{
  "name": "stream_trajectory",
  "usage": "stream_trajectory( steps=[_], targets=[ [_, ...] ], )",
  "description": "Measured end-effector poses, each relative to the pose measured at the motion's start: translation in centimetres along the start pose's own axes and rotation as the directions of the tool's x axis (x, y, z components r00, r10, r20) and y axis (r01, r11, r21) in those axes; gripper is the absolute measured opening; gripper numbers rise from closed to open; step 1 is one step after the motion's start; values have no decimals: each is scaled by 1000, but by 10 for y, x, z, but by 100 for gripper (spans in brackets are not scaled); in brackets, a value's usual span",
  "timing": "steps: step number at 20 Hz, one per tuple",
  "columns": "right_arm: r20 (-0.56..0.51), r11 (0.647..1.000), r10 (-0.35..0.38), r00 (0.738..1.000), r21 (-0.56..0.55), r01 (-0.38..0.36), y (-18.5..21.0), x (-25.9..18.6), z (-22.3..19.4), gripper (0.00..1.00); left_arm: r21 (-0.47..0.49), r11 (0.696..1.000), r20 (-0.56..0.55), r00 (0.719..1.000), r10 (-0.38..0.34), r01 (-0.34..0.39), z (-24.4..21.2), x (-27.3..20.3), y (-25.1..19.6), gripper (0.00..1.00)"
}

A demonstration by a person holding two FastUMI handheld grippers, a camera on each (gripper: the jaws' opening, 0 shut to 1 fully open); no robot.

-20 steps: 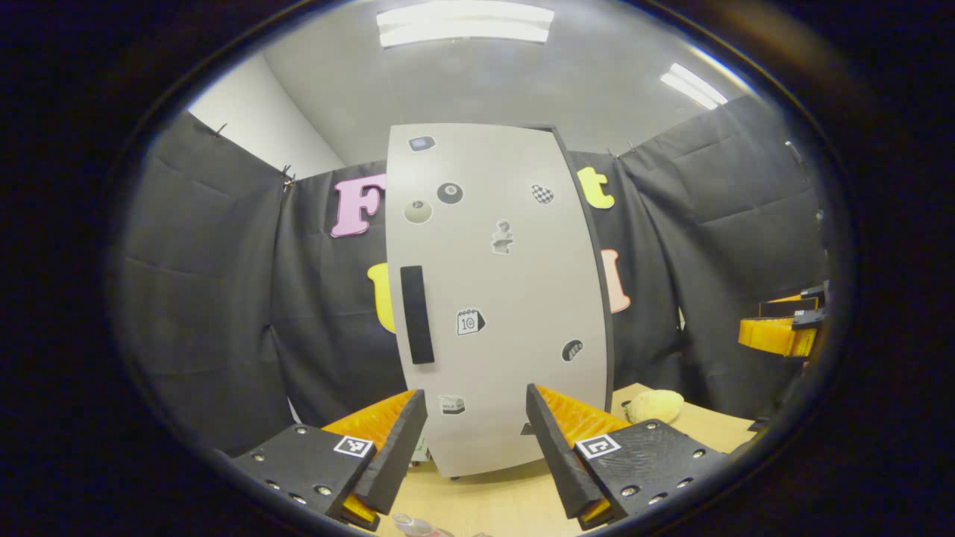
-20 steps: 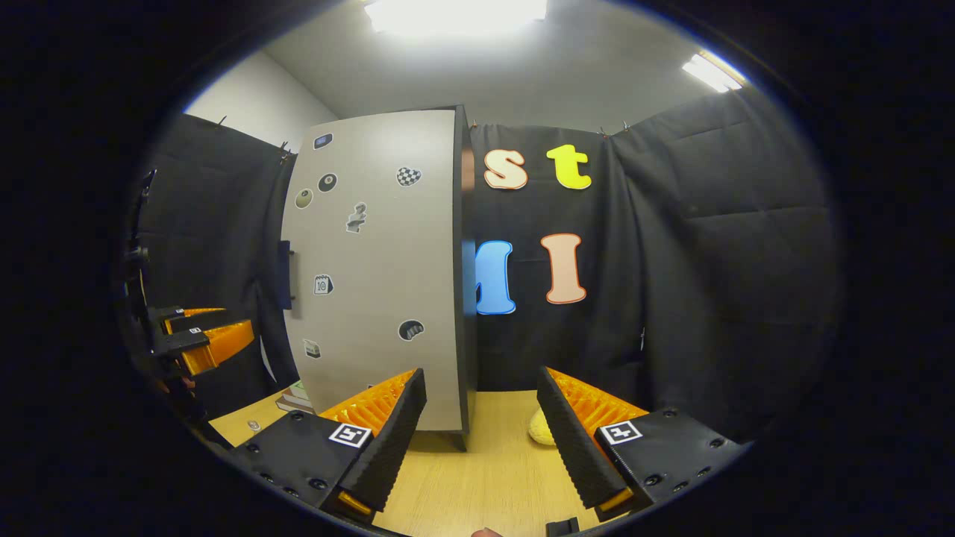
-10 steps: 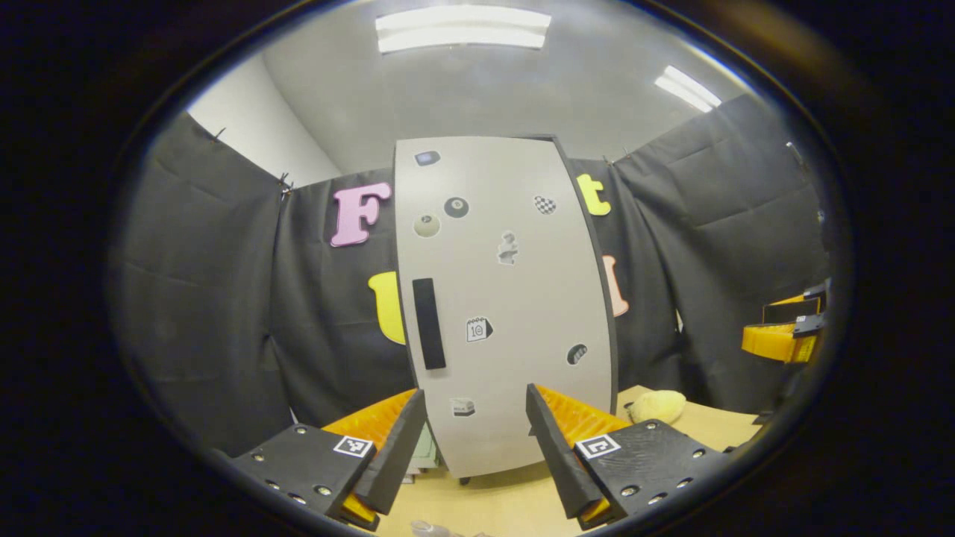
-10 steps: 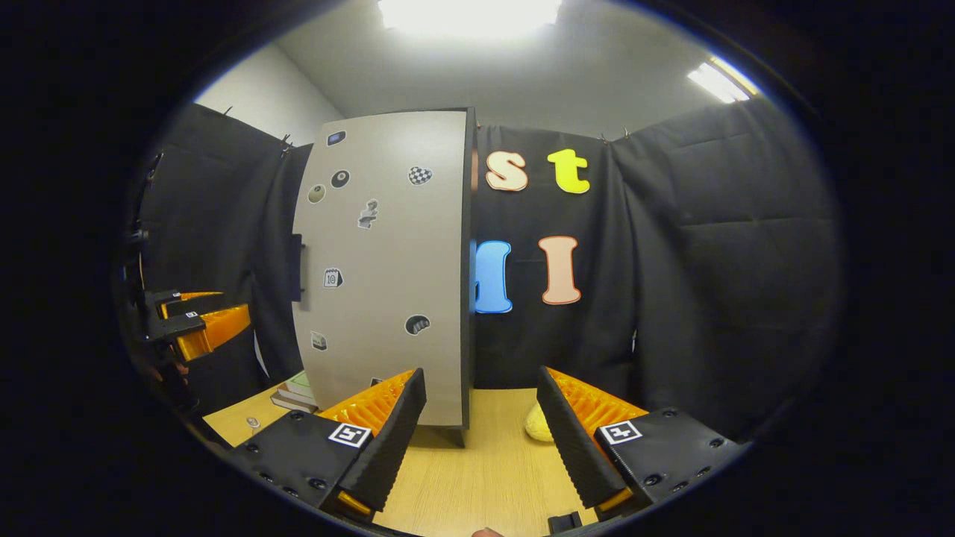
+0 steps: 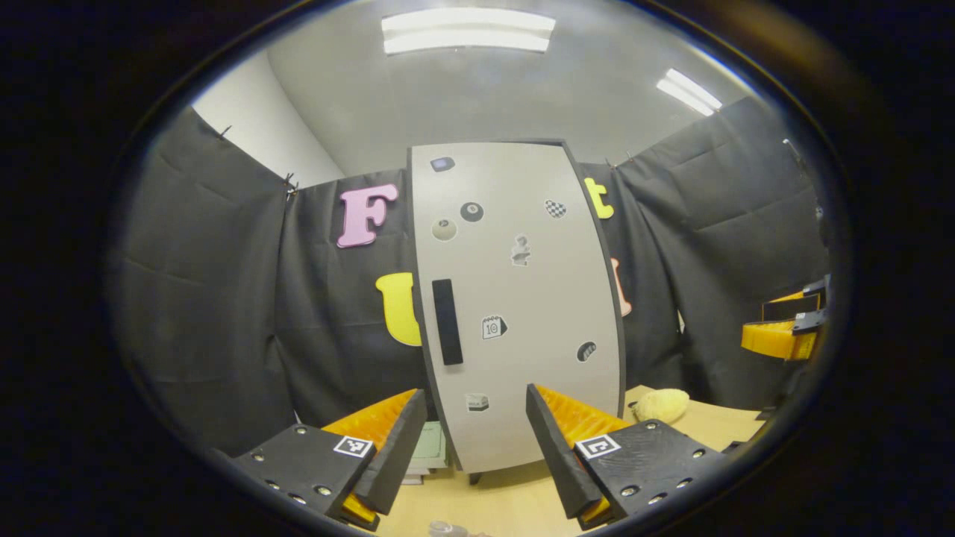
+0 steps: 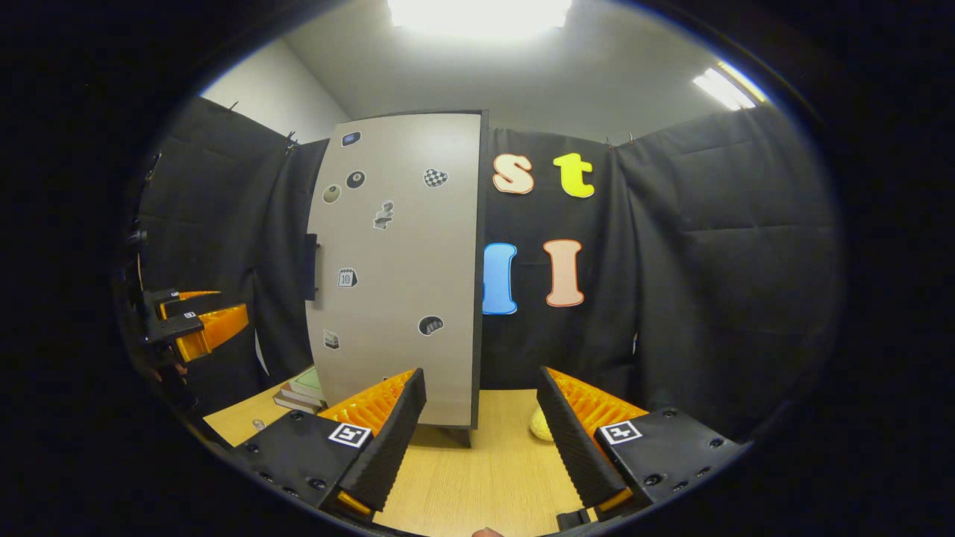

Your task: Open the cabinet door with the right hand, grasp the bottle in the cabinet with the left hand and place it on the coaster, then close the cabinet door with the right hand.

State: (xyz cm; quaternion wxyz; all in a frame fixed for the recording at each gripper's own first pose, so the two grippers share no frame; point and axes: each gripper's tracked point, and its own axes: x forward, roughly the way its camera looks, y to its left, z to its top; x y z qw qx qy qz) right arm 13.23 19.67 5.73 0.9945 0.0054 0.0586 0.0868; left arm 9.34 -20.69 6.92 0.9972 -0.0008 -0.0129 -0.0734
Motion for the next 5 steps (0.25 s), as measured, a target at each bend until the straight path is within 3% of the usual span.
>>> stream_trajectory(
  steps=[5],
  targets=[
    [4,1000,-4,1000,0,4,5,-4,3,95,-12,1000,0,1000,4,-4,-1,-1,11,83]
  ],
)
